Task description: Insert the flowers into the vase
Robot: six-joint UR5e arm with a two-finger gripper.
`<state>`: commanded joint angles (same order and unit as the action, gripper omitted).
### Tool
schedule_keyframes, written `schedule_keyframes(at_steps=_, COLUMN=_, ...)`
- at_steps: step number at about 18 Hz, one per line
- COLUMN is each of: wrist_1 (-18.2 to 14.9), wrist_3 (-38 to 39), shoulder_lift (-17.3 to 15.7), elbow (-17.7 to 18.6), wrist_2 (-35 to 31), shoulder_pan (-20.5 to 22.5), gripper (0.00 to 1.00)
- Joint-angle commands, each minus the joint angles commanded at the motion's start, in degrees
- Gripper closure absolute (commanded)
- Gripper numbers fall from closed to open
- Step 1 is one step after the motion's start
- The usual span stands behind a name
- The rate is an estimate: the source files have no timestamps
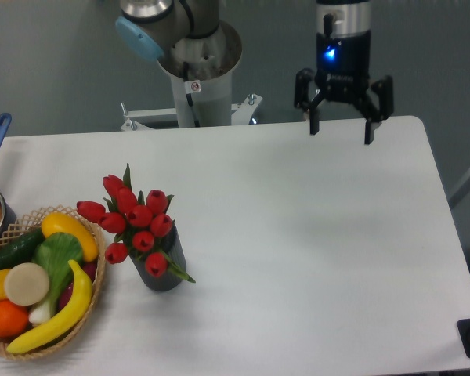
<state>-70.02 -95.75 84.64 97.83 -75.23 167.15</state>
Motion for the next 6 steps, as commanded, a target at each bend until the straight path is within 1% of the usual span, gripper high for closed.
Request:
schedule_keyframes(at_steps=2, wrist_1=-2.21, wrist_3=-9.14, shoulder_lift=-0.35, elbow=-0.36, wrist_2=-0.09, shoulder_pan=1.68, gripper=0.00)
schedule_keyframes(at_steps=4, wrist_1=-2.40, wrist_3=-12.34, shoulder_lift=-0.44, elbow=-0.18, wrist_2=-0.44, shoulder_pan=2.74, gripper=0.00)
schedule_keyframes(at_steps=6, wrist_1=-2.40, wrist_3=-12.71, shoulder_lift=-0.70, elbow=0.26, wrist_2=-0.53, shoulder_pan=2.74, gripper=0.00)
